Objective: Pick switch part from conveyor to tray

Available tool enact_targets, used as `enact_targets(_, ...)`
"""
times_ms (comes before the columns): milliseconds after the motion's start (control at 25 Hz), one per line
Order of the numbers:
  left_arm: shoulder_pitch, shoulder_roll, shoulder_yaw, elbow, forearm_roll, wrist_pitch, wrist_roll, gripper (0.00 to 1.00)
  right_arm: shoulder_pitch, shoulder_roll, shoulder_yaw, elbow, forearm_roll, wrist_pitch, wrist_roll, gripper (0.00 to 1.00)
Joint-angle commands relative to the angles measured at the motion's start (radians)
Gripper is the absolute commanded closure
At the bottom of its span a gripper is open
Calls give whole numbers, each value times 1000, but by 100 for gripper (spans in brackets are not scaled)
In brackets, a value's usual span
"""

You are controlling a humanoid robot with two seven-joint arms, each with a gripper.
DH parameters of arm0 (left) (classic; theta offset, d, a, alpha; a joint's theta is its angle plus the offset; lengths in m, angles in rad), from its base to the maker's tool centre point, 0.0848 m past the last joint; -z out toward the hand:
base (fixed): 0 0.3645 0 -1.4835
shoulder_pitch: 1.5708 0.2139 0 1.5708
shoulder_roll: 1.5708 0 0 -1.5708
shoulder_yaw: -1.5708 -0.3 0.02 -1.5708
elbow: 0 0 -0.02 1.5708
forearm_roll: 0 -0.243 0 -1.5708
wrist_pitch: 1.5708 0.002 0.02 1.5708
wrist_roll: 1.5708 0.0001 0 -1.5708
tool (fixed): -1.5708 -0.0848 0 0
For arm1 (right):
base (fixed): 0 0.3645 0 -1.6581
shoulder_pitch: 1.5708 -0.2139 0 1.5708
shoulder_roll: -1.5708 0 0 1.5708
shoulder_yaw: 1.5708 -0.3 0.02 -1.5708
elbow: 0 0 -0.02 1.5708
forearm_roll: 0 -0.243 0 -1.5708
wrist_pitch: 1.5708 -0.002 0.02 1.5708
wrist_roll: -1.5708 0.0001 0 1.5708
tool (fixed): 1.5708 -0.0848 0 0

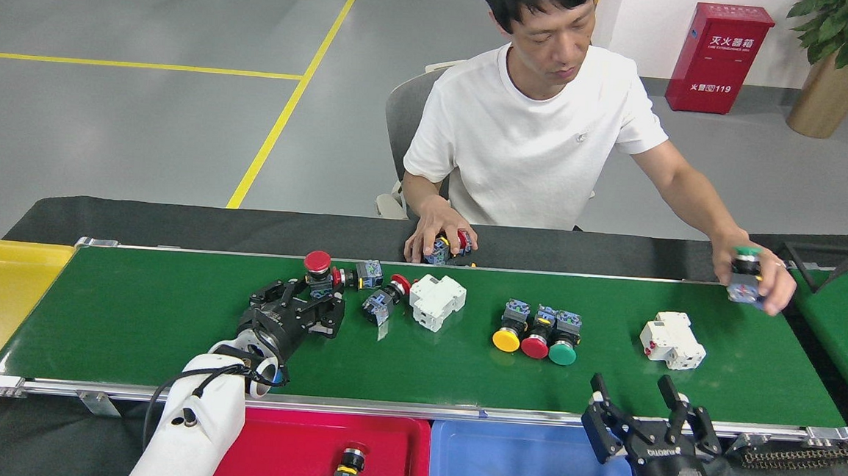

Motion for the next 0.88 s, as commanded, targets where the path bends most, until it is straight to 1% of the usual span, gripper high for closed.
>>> enact_targets(0,-15,10,-1,-45,3,-19,15,99,27,-17,3,-36,3,12,-21,2)
enact_targets(80,19,11,1,-134,6,-65,15,99,52,-30,3,-64,-2,12,-21,2)
enact_targets(160,103,27,14,-285,8,-150,12,98,66,-44,-3,-79,-6,13,-21,2)
enact_targets(240,236,83,28,-480,11,-222,4,97,67,-46,-13,-82,-8,18,-20,2)
enact_targets(280,330,122,31,-599,14,-266,4,95,67,-46,-20,-84,-8,19,-20,2)
enact_targets(320,420,155,36,-710,14,-317,4,87,67,-43,-20,-84,-9,19,-18,2)
enact_targets(360,523,186,44,-827,12,-369,4,60,64,-38,-18,-85,-13,21,-14,2)
enact_targets(400,594,201,47,-890,8,-395,4,25,58,-35,-18,-84,-13,22,-9,2)
enact_targets(440,669,204,53,-943,11,-409,4,0,47,-32,-17,-84,-13,22,-3,2)
enact_targets(480,724,201,60,-963,9,-411,4,0,23,-27,-15,-84,-13,22,11,2)
enact_targets(520,735,197,65,-963,9,-411,4,0,-2,-21,-9,-82,-13,22,26,2)
enact_targets(560,733,197,68,-957,9,-409,4,0,-34,-6,9,-76,-11,26,55,2)
enact_targets(640,727,197,91,-951,11,-408,7,0,-71,22,46,-68,-9,27,103,2)
enact_targets(720,726,192,169,-945,9,-392,16,0,-106,39,91,-53,0,49,132,2)
enact_targets(760,726,174,228,-936,8,-355,18,0,-121,46,132,-41,7,78,137,2)
enact_targets(800,726,145,283,-924,3,-288,25,0,-135,45,181,-24,23,113,138,2)
enact_targets(840,724,108,350,-899,-5,-171,55,0,-157,46,240,8,40,162,138,2)
